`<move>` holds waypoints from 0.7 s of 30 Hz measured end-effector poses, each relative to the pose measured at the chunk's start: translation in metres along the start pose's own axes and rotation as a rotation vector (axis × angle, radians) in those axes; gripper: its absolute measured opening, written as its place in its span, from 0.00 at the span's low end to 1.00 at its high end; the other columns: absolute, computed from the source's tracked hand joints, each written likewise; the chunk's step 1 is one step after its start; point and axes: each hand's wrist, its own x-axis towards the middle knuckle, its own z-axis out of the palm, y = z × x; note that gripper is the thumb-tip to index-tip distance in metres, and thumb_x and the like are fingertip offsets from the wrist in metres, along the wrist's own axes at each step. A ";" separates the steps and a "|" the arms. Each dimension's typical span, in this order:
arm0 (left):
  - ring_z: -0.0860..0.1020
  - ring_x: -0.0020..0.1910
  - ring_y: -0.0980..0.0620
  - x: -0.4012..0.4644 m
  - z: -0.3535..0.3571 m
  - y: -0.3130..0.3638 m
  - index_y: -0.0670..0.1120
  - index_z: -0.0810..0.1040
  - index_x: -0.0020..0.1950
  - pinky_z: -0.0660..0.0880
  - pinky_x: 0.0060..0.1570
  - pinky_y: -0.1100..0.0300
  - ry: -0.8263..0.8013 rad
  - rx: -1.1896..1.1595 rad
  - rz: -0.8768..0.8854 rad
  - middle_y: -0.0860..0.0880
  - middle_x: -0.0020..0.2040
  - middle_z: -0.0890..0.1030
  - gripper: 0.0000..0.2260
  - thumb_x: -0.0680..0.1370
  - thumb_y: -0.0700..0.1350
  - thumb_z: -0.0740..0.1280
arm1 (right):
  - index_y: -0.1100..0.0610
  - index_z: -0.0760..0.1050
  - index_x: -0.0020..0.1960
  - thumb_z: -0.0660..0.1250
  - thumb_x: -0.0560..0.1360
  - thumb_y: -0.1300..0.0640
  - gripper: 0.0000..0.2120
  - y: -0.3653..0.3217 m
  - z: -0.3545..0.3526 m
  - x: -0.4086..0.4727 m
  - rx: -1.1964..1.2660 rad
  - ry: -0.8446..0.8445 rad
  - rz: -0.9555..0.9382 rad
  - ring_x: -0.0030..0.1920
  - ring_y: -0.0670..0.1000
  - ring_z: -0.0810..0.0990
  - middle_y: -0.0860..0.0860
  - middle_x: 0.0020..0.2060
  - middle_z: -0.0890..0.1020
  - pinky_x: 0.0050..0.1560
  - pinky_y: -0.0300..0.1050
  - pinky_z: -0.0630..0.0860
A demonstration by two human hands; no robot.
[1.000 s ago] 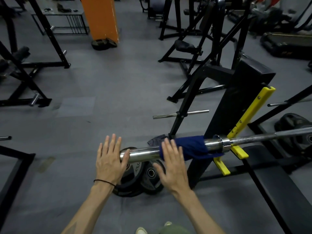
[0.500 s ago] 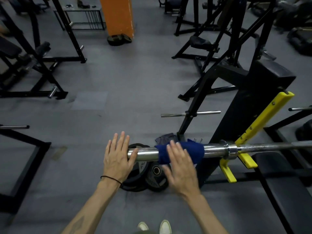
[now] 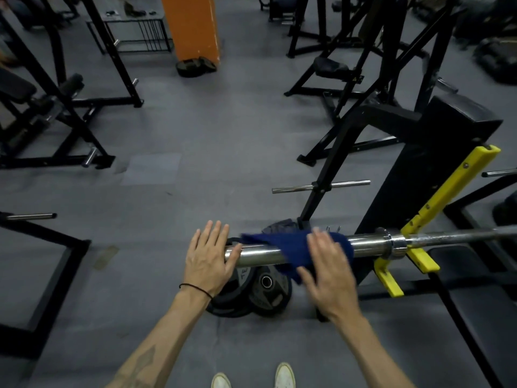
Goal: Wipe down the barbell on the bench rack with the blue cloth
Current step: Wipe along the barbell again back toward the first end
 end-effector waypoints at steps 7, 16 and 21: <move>0.57 0.80 0.48 0.023 -0.002 -0.006 0.48 0.68 0.77 0.52 0.78 0.50 -0.100 -0.077 -0.024 0.48 0.79 0.65 0.37 0.79 0.66 0.38 | 0.61 0.56 0.83 0.54 0.84 0.40 0.35 -0.063 0.014 0.009 0.167 0.116 0.300 0.84 0.54 0.50 0.54 0.83 0.56 0.83 0.55 0.42; 0.69 0.74 0.44 -0.010 0.002 -0.019 0.45 0.75 0.72 0.68 0.72 0.46 0.013 -0.104 0.039 0.44 0.73 0.73 0.32 0.84 0.63 0.44 | 0.59 0.60 0.82 0.50 0.86 0.40 0.32 -0.011 -0.003 -0.006 0.045 0.129 0.296 0.83 0.53 0.53 0.52 0.83 0.59 0.80 0.63 0.56; 0.67 0.76 0.45 -0.006 0.004 -0.017 0.45 0.75 0.72 0.67 0.72 0.46 0.030 -0.144 0.014 0.45 0.74 0.72 0.31 0.83 0.63 0.45 | 0.61 0.57 0.82 0.53 0.85 0.41 0.33 -0.089 0.024 0.001 0.188 0.055 0.163 0.83 0.55 0.53 0.55 0.83 0.57 0.83 0.54 0.44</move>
